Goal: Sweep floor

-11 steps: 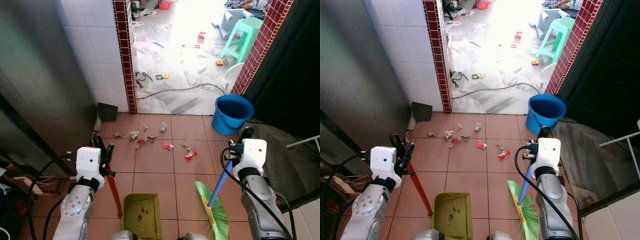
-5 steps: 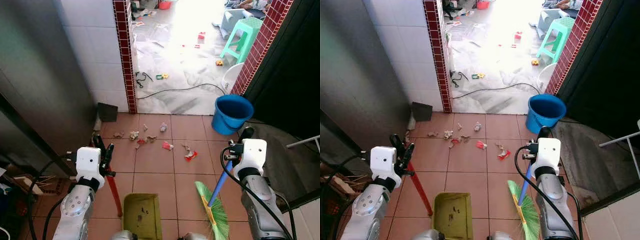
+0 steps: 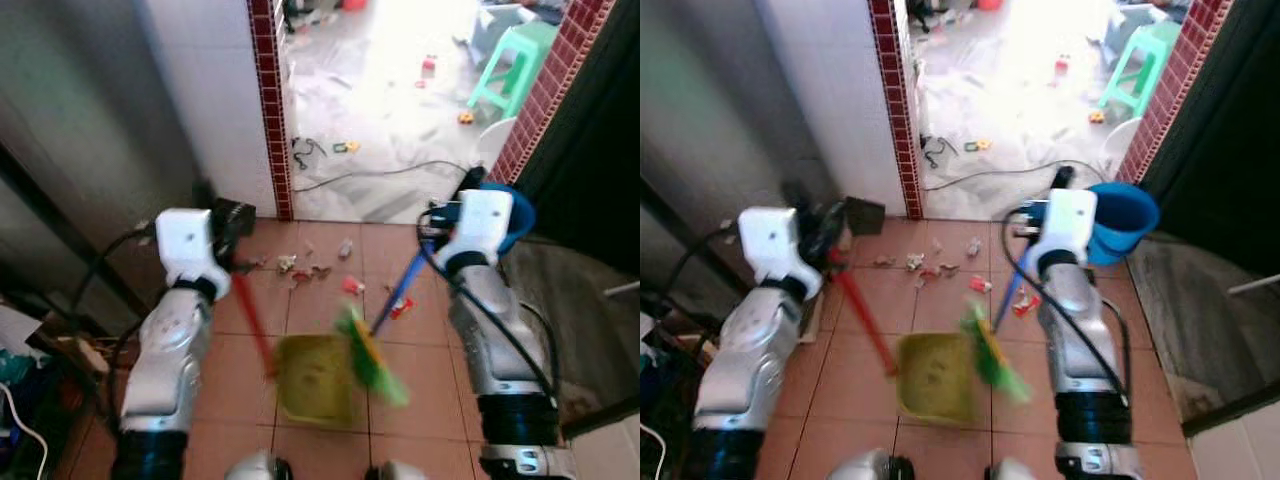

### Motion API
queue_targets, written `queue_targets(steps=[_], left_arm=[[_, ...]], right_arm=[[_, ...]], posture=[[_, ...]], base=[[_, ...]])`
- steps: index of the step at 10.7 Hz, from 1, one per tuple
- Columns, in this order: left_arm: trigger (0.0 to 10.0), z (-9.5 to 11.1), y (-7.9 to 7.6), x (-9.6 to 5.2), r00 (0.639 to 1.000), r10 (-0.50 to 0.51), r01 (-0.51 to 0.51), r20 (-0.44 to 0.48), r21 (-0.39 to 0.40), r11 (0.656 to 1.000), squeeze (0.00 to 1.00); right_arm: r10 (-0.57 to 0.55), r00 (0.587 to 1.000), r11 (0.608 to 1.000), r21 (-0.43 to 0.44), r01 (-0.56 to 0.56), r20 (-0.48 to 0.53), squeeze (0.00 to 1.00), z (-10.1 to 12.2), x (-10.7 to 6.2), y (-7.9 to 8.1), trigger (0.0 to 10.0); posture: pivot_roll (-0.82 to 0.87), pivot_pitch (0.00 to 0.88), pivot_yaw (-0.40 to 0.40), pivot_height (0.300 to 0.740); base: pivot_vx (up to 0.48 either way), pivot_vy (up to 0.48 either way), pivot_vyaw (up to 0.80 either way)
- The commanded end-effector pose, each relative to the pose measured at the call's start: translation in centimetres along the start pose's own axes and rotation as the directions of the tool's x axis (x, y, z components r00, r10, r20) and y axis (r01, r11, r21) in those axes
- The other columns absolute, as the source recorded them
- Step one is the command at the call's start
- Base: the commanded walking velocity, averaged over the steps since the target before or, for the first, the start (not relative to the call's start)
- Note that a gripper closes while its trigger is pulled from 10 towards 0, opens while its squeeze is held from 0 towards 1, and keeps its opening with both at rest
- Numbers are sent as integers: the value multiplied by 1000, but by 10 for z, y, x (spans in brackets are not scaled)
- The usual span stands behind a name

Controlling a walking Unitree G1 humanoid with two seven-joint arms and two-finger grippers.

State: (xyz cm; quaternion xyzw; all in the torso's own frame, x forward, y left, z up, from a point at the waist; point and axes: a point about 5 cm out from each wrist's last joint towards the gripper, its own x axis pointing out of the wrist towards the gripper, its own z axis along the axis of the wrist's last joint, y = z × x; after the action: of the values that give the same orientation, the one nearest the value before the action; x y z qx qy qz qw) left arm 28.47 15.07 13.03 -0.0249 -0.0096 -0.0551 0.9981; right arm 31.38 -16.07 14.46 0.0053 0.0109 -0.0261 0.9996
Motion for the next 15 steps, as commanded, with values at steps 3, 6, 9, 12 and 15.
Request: queue_targets(steps=[3,6,9,12,15], left_arm=[[10000,8,-1,-2,999,-24,21,34,76,997,0],[10000,-6,12,-15,1000,25,-24,-3,104,994,0],[10000,-14,3,-21,999,-24,26,-26,85,996,0],[10000,-11,2,-16,999,-38,41,-29,103,994,0],[10000,-8,-2,-14,998,-63,64,-17,93,994,0]], right_arm=[[-29,997,998,-52,33,67,0,9,2,-5,10000],[-94,996,990,-105,94,10,0,-7,-8,-21,10000],[-174,985,968,-183,169,-10,0,-19,-10,-27,10000],[-134,990,980,-147,138,36,0,-10,-6,-23,10000],[-145,987,974,-168,154,65,0,-6,-3,-25,10000]], posture=[[-19,7,43,740],[-14,24,31,740],[-11,53,35,740],[-16,58,39,740],[-17,53,38,740]], base=[[0,0,0],[0,0,0],[0,0,0],[191,0,0],[378,0,0]])
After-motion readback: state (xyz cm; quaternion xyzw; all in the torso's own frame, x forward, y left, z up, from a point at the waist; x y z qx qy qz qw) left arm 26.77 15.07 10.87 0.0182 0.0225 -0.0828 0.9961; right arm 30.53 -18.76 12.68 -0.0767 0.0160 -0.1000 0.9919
